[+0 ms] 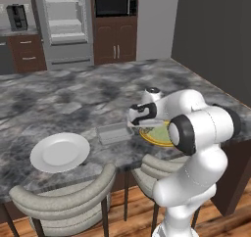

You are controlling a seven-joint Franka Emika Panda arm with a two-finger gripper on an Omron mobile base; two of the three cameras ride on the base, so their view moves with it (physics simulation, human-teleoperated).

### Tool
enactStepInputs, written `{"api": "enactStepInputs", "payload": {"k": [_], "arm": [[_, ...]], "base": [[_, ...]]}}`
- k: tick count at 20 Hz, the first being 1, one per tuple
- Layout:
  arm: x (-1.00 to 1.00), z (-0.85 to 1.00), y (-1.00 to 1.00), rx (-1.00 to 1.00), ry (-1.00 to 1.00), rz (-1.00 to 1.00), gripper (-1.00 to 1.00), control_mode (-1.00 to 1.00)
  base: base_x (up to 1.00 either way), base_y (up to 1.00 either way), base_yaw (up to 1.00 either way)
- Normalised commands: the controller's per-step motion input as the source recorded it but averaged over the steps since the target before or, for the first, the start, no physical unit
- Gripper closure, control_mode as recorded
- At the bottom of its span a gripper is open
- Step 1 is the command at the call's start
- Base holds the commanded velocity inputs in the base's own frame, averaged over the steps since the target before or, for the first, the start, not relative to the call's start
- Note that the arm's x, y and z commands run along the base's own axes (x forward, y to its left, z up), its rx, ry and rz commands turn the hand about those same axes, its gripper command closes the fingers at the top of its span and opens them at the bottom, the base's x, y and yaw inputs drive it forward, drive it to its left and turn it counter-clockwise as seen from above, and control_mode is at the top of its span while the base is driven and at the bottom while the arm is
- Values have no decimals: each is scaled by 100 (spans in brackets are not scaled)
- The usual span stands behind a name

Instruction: Place two dumplings into each of the tupperware containers and then place the containers in the fridge.

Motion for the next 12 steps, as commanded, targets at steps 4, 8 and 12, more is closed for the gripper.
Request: {"api": "enactStepInputs", "payload": {"k": [4, 8, 12], "arm": [[67, 34, 52, 0, 10, 0, 100, -100], [39, 4, 60, 0, 20, 0, 100, -100], [24, -16, 54, 0, 21, 0, 100, -100]], "base": [[0, 0, 0], [0, 0, 0], [0, 0, 0]]}}
